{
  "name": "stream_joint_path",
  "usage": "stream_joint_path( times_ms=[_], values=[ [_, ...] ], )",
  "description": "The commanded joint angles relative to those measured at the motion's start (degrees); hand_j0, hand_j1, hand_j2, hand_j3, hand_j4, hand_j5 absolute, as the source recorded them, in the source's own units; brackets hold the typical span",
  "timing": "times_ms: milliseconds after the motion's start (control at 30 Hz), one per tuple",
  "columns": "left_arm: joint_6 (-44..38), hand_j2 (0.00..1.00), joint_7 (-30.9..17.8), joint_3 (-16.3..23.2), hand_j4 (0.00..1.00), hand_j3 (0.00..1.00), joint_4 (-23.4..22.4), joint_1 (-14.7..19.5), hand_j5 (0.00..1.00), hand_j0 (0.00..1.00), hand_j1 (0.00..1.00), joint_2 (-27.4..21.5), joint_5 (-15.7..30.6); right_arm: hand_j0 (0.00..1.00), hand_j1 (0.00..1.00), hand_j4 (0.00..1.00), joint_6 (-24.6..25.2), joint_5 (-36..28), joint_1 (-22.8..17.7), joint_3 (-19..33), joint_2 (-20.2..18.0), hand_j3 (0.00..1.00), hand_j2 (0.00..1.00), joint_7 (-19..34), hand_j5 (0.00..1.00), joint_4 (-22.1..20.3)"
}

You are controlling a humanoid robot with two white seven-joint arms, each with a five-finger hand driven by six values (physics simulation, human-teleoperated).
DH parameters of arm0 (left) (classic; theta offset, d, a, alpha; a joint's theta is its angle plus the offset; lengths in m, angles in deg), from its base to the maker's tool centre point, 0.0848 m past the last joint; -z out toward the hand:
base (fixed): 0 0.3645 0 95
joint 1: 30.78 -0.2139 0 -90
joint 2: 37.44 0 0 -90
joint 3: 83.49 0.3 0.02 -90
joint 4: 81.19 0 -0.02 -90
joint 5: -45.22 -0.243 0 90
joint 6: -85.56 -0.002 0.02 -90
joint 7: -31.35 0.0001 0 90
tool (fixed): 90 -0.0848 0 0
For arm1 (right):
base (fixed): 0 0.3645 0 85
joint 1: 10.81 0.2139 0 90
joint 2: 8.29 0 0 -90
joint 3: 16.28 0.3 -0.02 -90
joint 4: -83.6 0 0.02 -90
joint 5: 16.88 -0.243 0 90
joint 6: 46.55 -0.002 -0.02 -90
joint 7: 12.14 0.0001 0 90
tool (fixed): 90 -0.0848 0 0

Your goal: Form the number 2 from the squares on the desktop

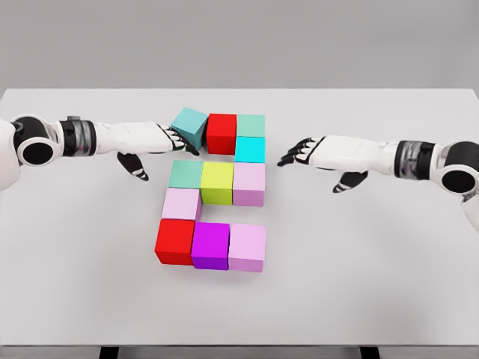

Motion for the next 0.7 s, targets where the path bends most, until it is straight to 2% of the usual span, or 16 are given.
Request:
stream_joint_path(
  times_ms=[0, 233, 500, 667],
  values=[
    [-0.1, 0.97, 0.0, -0.3, 0.97, 0.97, -0.1, 0.0, 0.97, 0.97, 0.97, 0.1, 0.3, 1.0, 1.0, 1.0, 0.1, 0.4, 0.1, 0.2, 1.4, 1.0, 1.0, 0.0, 1.0, 2.4],
    [-0.1, 0.97, 0.0, -0.6, 0.97, 0.97, 0.1, 0.0, 0.97, 0.97, 0.97, 0.1, 0.3, 1.0, 1.0, 1.0, 0.1, 2.4, 0.1, 0.0, 3.5, 1.0, 1.0, 0.0, 1.0, 4.9],
    [-0.1, 0.97, 0.0, -1.6, 0.97, 0.97, 0.3, -0.7, 0.97, 0.97, 0.97, 1.2, 0.3, 1.0, 1.0, 1.0, 0.1, 3.0, -0.4, -0.1, 3.7, 1.0, 1.0, 0.0, 1.0, 4.0],
    [-0.1, 0.97, -0.1, -2.0, 0.97, 0.97, 1.4, -1.1, 0.97, 0.97, 0.97, 1.1, 0.3, 1.0, 1.0, 1.0, 0.1, 3.1, -1.3, -0.2, 3.6, 1.0, 1.0, 0.0, 1.0, 1.9]
  ],
)
